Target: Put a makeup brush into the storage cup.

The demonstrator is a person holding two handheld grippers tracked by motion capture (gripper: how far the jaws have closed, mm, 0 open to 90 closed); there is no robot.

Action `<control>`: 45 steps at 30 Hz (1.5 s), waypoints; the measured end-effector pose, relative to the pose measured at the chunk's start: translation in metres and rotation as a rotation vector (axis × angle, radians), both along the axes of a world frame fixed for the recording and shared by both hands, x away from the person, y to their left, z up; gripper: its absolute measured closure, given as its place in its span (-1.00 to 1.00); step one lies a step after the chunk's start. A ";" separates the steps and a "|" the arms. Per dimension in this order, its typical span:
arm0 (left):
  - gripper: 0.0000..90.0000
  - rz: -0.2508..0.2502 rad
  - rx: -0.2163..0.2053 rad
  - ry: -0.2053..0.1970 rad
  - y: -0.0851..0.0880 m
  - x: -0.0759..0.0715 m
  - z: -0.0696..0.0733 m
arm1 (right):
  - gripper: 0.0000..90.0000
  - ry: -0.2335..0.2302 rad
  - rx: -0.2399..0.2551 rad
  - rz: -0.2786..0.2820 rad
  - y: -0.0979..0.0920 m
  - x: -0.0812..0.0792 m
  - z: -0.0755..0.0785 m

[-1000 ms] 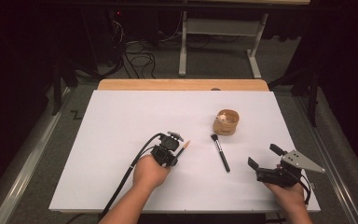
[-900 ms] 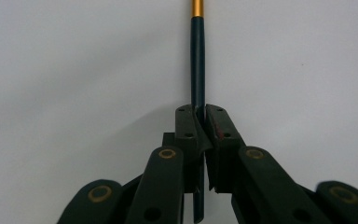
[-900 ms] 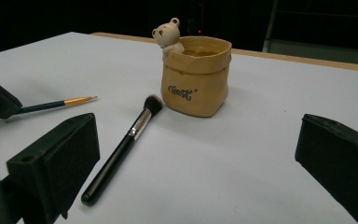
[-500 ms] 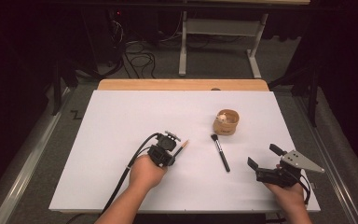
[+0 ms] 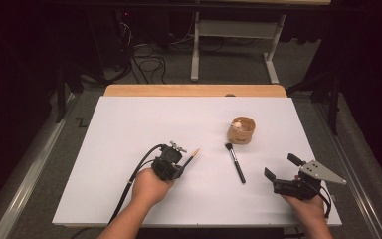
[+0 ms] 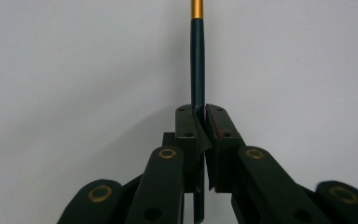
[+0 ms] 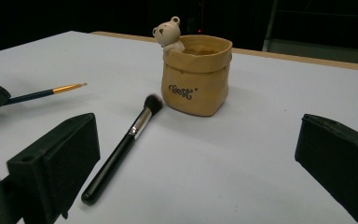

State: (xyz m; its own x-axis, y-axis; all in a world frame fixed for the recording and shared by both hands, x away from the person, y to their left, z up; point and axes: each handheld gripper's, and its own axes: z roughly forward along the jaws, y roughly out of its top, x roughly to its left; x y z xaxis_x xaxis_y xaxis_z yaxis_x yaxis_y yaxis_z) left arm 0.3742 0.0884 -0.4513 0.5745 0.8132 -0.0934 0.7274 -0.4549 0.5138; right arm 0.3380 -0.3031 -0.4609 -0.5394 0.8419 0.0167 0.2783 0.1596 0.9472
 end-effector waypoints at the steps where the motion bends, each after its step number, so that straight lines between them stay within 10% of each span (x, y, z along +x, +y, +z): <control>1: 0.88 -0.002 -0.011 0.003 0.002 -0.001 0.000 | -0.98 0.001 -0.001 0.000 0.000 0.000 0.000; 17: 0.88 0.031 -0.163 -0.072 0.041 -0.019 -0.006 | -0.98 0.004 -0.011 0.005 0.002 0.001 -0.002; 45: 0.88 0.067 -0.309 -0.226 0.080 -0.043 -0.026 | -0.98 0.013 -0.049 0.015 0.011 0.000 -0.005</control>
